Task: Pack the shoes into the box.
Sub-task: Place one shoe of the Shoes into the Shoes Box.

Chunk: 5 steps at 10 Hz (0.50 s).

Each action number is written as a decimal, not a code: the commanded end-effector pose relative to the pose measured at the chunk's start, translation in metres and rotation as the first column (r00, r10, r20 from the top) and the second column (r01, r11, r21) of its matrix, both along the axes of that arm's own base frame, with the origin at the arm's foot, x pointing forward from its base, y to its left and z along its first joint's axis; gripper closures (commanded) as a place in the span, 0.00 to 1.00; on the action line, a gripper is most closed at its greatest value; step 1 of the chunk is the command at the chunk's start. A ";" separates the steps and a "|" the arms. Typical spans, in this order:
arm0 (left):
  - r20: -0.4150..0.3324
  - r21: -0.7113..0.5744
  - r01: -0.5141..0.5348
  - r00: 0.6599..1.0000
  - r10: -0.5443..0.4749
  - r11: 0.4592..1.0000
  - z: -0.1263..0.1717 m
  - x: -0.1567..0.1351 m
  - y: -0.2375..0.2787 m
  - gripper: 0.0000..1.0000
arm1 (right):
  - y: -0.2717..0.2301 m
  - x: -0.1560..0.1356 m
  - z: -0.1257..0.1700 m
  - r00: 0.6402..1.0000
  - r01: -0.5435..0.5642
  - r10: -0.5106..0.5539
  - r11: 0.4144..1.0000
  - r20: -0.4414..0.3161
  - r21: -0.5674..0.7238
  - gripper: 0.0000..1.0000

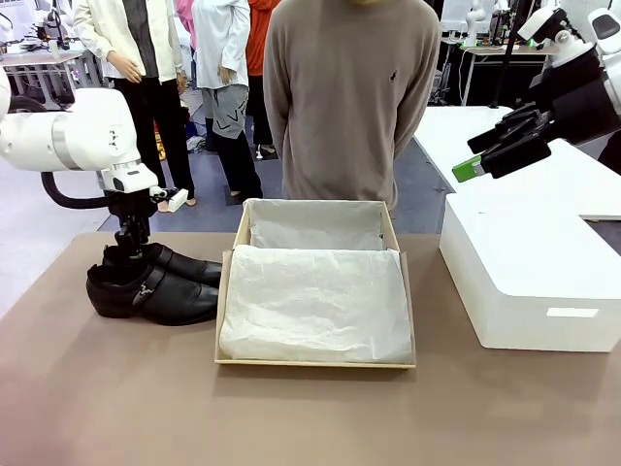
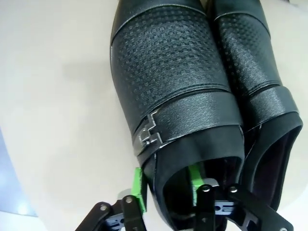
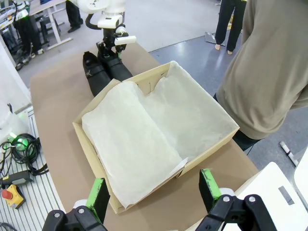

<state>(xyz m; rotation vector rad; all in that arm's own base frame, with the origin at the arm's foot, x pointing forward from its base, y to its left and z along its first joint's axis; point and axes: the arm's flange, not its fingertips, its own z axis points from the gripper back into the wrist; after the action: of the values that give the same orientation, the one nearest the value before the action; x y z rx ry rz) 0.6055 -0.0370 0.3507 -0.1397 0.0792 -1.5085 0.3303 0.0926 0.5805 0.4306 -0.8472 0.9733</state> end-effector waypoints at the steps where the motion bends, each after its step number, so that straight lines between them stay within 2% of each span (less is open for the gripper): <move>1: -0.024 0.028 -0.009 1.000 0.010 1.000 -0.003 -0.004 0.000 1.00 | 0.000 0.002 0.000 1.000 -0.016 0.016 1.000 0.011 0.011 0.00; 5: -0.004 0.063 -0.028 1.000 0.029 0.998 -0.003 -0.002 0.001 1.00 | 0.000 0.002 0.000 1.000 -0.016 0.016 1.000 0.011 0.011 0.00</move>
<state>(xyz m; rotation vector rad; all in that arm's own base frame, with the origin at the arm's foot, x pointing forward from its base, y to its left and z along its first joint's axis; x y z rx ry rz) 0.6056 -0.0363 0.3502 -0.1215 0.0947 -1.4938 0.3303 0.0926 0.5805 0.4306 -0.8472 0.9733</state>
